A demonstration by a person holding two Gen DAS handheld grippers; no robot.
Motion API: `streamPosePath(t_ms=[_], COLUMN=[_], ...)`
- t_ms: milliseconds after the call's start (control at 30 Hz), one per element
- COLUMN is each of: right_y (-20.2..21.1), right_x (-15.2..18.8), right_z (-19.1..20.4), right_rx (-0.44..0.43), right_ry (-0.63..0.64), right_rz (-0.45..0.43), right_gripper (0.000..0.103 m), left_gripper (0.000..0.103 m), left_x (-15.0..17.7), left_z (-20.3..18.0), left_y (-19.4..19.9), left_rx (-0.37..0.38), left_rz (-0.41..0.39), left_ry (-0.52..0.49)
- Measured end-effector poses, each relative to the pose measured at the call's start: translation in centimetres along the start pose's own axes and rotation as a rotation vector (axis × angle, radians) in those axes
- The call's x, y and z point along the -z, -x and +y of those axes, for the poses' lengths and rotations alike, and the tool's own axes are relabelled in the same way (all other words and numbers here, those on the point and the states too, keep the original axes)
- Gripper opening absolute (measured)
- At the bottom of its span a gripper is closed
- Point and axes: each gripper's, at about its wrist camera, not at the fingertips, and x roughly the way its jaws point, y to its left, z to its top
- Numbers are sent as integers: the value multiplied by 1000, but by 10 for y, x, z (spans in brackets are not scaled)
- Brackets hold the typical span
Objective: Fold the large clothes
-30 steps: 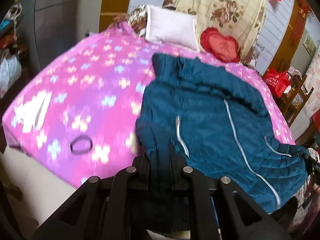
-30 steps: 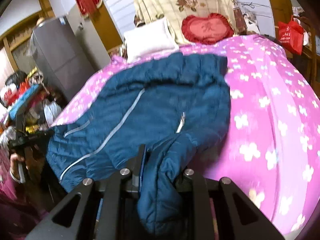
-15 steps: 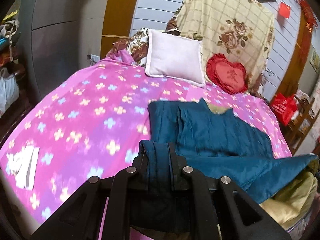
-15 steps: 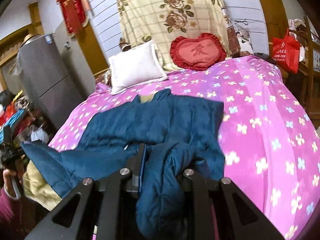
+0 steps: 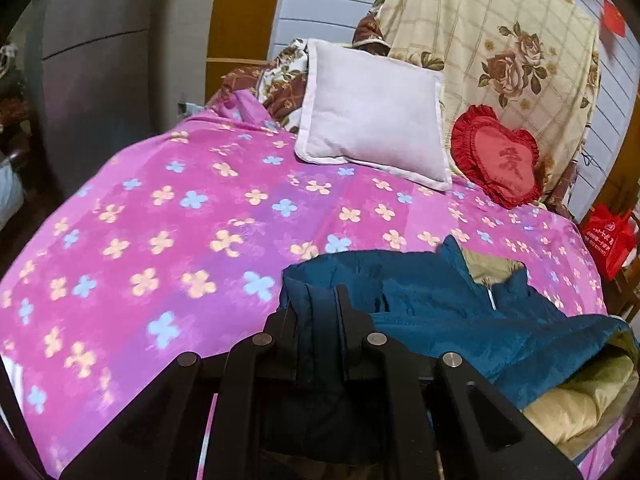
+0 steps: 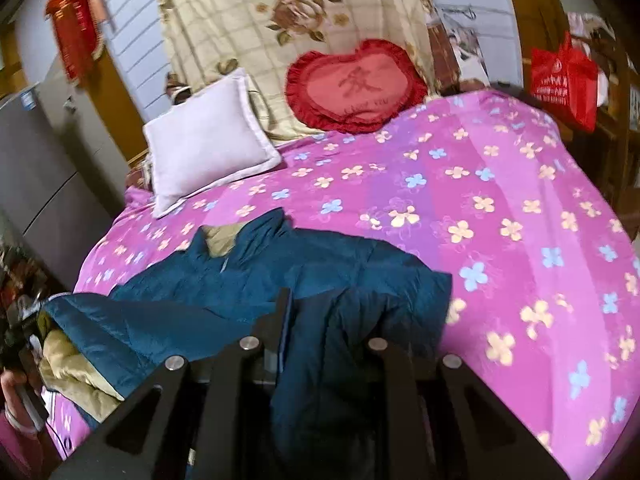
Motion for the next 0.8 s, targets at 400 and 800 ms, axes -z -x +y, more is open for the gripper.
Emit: streamPosePath(t_ms=[400,800], right_y=[-96,-38], right_x=[11,-4], right_z=[-20,-15], right_rx=[84,-58], right_ry=[-108,-163], right_rz=[55,-48], right_gripper=[22,100], left_gripper=[31,31], left_x=[-3,62], left_z=[25,-15], left_y=[27,-2], left_rx=[93,27], left_rz=[-28,82], left_ry=[10,-106])
